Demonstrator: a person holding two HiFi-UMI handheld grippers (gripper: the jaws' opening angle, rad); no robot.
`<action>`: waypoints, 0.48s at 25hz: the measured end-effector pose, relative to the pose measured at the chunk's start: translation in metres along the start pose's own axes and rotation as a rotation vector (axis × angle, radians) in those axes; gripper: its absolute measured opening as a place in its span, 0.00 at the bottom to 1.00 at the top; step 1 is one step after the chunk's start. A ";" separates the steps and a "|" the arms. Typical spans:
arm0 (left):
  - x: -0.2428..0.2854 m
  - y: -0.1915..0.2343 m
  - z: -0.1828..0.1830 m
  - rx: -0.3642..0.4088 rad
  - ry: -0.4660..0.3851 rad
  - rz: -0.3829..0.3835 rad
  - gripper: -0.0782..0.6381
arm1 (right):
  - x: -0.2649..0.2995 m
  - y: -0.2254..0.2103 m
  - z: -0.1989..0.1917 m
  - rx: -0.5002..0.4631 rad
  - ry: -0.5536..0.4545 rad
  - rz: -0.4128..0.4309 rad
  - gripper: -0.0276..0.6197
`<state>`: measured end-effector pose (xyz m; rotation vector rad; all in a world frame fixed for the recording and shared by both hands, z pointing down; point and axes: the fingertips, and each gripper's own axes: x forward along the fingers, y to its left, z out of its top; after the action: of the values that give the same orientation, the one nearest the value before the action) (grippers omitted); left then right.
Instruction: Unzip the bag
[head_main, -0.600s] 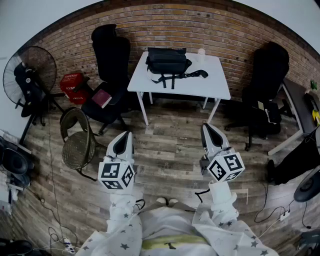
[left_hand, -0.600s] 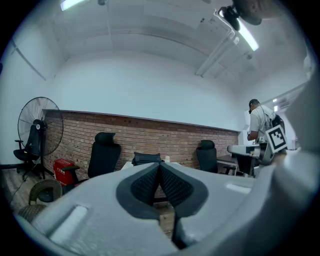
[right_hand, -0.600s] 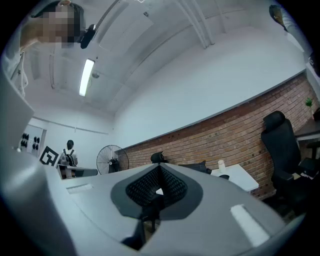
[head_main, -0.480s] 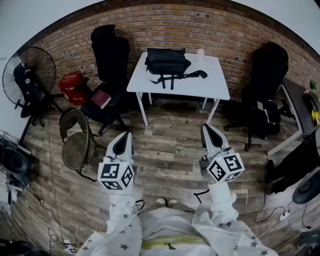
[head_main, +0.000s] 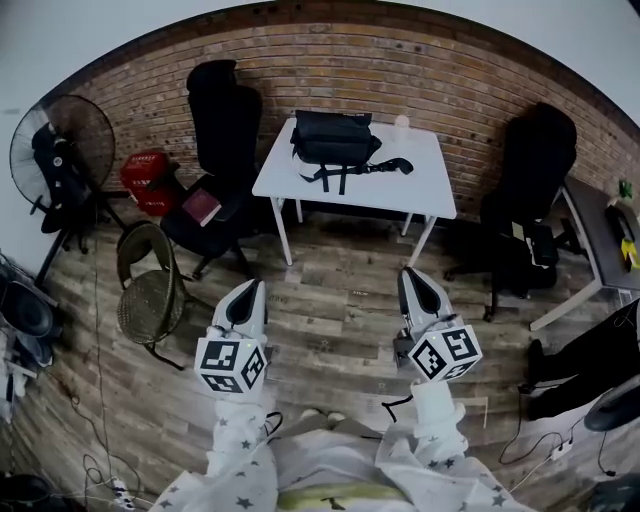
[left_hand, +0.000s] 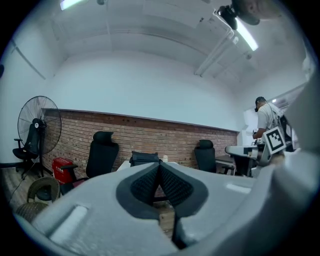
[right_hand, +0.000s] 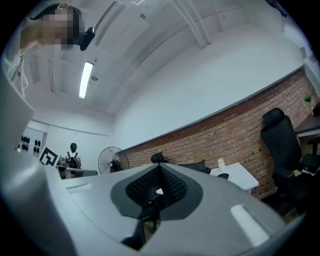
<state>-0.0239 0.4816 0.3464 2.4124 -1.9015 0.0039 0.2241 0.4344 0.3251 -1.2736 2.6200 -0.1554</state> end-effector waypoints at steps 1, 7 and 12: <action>-0.001 -0.002 -0.002 -0.003 0.003 0.003 0.11 | -0.001 -0.002 -0.002 0.005 0.003 0.002 0.03; 0.000 -0.005 -0.012 -0.015 0.025 0.020 0.11 | 0.003 -0.004 -0.009 0.012 0.021 0.039 0.03; 0.012 -0.003 -0.011 -0.007 0.029 0.020 0.11 | 0.017 -0.009 -0.015 0.026 0.023 0.061 0.03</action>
<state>-0.0174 0.4716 0.3582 2.3757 -1.9100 0.0326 0.2172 0.4155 0.3388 -1.1894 2.6638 -0.1946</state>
